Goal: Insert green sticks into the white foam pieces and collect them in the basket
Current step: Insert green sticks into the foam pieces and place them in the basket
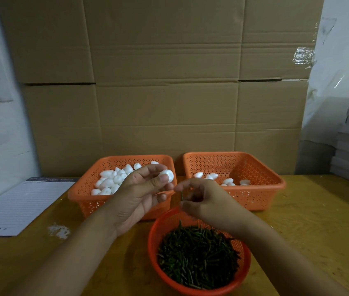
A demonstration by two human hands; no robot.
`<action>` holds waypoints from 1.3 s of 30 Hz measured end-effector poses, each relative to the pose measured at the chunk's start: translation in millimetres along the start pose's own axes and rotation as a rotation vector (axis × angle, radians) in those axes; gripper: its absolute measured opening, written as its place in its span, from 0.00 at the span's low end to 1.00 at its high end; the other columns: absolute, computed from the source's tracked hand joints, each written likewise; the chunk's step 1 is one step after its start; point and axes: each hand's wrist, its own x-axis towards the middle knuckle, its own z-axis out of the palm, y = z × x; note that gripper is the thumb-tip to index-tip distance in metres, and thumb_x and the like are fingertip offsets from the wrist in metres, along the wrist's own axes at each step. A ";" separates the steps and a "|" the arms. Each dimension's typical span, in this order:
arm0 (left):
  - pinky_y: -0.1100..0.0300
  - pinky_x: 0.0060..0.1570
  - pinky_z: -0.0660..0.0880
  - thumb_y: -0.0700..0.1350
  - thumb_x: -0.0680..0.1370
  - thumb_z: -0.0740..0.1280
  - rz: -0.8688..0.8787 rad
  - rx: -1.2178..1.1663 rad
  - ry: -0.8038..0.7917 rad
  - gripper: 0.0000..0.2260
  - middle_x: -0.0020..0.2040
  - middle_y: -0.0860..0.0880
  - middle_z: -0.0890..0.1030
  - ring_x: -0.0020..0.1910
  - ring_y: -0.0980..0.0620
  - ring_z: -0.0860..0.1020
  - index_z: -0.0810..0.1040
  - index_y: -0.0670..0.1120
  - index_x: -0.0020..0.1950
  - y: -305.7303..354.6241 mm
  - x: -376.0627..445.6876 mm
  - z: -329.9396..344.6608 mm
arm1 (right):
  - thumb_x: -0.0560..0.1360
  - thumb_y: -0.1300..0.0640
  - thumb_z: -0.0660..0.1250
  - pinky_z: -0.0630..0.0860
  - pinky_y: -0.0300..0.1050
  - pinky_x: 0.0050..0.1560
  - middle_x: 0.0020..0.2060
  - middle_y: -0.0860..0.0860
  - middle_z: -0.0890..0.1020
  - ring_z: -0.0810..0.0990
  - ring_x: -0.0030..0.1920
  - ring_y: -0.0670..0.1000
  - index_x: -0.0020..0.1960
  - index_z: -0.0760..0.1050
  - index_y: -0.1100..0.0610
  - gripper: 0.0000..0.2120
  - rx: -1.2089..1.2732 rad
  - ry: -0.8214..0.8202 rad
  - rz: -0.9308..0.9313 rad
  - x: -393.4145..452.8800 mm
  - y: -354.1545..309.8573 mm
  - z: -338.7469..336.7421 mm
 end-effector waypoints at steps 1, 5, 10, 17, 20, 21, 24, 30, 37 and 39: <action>0.62 0.39 0.79 0.45 0.64 0.78 -0.001 0.005 0.000 0.13 0.44 0.45 0.83 0.43 0.53 0.82 0.84 0.48 0.47 -0.3 0.1 -0.5 | 0.77 0.65 0.70 0.76 0.43 0.37 0.33 0.47 0.82 0.78 0.34 0.47 0.56 0.79 0.55 0.11 0.019 0.011 -0.002 0.1 -0.7 -0.2; 0.60 0.44 0.81 0.42 0.69 0.77 -0.016 0.016 0.002 0.12 0.46 0.45 0.83 0.46 0.52 0.83 0.82 0.46 0.51 -2.2 0.3 -2.5 | 0.76 0.66 0.70 0.79 0.38 0.35 0.29 0.46 0.83 0.80 0.31 0.43 0.55 0.80 0.62 0.08 0.120 0.088 0.014 2.3 -0.7 -0.8; 0.63 0.38 0.78 0.40 0.70 0.76 -0.019 0.059 0.016 0.13 0.45 0.47 0.83 0.45 0.53 0.82 0.82 0.46 0.53 -1.5 -0.4 -3.3 | 0.77 0.66 0.70 0.78 0.37 0.33 0.32 0.52 0.84 0.82 0.33 0.47 0.45 0.83 0.62 0.04 0.299 0.154 0.056 2.3 -2.3 -3.8; 0.65 0.34 0.75 0.40 0.68 0.77 0.008 0.063 0.009 0.10 0.41 0.50 0.82 0.38 0.57 0.78 0.87 0.52 0.46 -2.0 0.1 -0.3 | 0.74 0.59 0.74 0.76 0.37 0.33 0.31 0.52 0.82 0.79 0.32 0.46 0.41 0.86 0.57 0.04 0.431 0.213 0.070 0.7 -2.7 -7.9; 0.65 0.36 0.76 0.39 0.67 0.75 0.003 0.067 0.022 0.11 0.42 0.51 0.83 0.38 0.57 0.79 0.87 0.52 0.46 -2.2 0.5 -1.2 | 0.76 0.60 0.72 0.76 0.36 0.33 0.34 0.52 0.84 0.80 0.34 0.45 0.45 0.85 0.60 0.05 0.468 0.208 0.083 0.9 -2.5 -8.0; 0.66 0.36 0.77 0.39 0.67 0.75 0.002 0.067 0.024 0.11 0.41 0.51 0.83 0.38 0.57 0.80 0.87 0.52 0.46 -2.4 0.7 -1.6 | 0.77 0.60 0.71 0.76 0.36 0.34 0.34 0.52 0.84 0.80 0.34 0.45 0.46 0.85 0.61 0.05 0.469 0.209 0.087 1.1 -2.3 -8.2; 0.65 0.37 0.78 0.39 0.68 0.75 0.000 0.060 0.027 0.11 0.42 0.51 0.84 0.40 0.57 0.81 0.88 0.51 0.47 -2.4 1.2 -2.8 | 0.78 0.62 0.69 0.77 0.36 0.35 0.35 0.52 0.85 0.81 0.35 0.45 0.48 0.84 0.62 0.05 0.498 0.199 0.095 1.7 -2.3 -8.7; 0.63 0.43 0.80 0.40 0.70 0.74 -0.009 0.065 0.000 0.10 0.45 0.50 0.84 0.43 0.56 0.82 0.87 0.51 0.48 -2.5 1.3 -6.2 | 0.79 0.67 0.66 0.80 0.36 0.38 0.38 0.57 0.86 0.84 0.36 0.48 0.49 0.82 0.63 0.06 0.646 0.255 0.098 4.0 -3.2 -9.2; 0.60 0.48 0.81 0.38 0.69 0.77 -0.015 0.041 -0.014 0.16 0.48 0.46 0.84 0.45 0.52 0.82 0.84 0.45 0.55 -3.7 1.2 -6.8 | 0.75 0.63 0.71 0.79 0.36 0.34 0.35 0.56 0.85 0.83 0.33 0.48 0.45 0.82 0.63 0.03 0.622 0.337 0.076 3.5 -4.5 -8.8; 0.60 0.47 0.81 0.37 0.70 0.75 -0.021 0.046 0.000 0.17 0.48 0.45 0.84 0.45 0.52 0.83 0.81 0.44 0.58 -4.1 1.4 -6.3 | 0.75 0.62 0.72 0.78 0.36 0.33 0.35 0.56 0.85 0.83 0.32 0.47 0.44 0.83 0.62 0.03 0.599 0.361 0.072 3.8 -4.9 -9.2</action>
